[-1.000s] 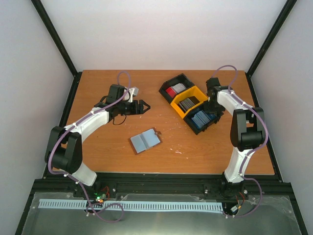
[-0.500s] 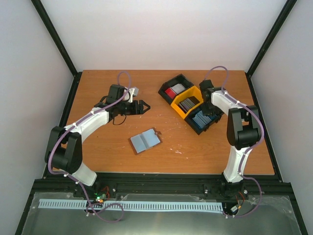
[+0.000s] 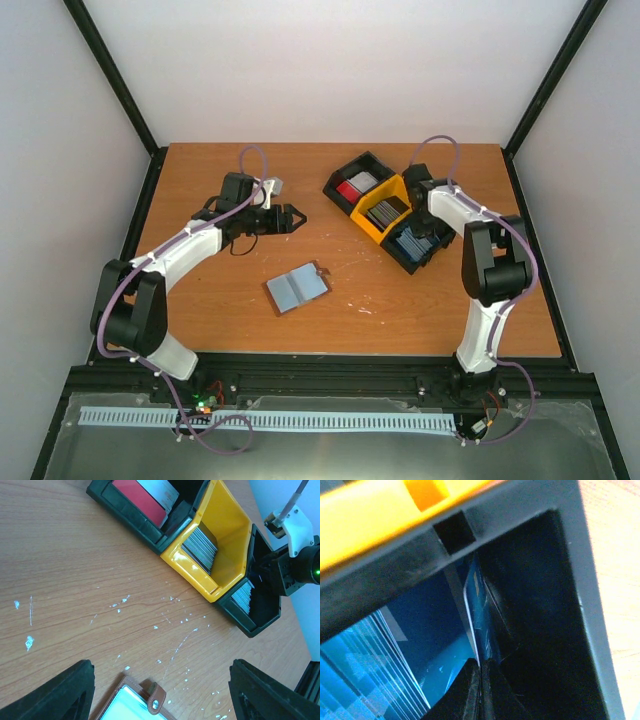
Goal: Put the credit cards into the card holder
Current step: Pick up the credit card from the storage box.
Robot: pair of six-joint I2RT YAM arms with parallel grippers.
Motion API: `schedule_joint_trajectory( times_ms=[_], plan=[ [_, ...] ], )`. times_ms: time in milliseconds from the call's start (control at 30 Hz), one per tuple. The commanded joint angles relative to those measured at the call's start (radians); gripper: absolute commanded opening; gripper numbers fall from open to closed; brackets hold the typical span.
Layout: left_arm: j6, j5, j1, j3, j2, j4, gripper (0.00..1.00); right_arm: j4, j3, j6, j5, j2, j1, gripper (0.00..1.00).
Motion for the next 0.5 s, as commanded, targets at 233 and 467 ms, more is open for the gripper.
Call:
schedule_joint_trajectory(
  times_ms=[233, 467],
  plan=[
    [0.017, 0.003, 0.0, -0.007, -0.039, 0.016, 0.75, 0.028, -0.033, -0.049, 0.076, -0.102, 0.022, 0.03],
    [0.018, 0.008, 0.0, -0.011, -0.043, 0.016, 0.75, 0.022, -0.039, -0.059, 0.066, -0.147, 0.055, 0.03]
  ],
)
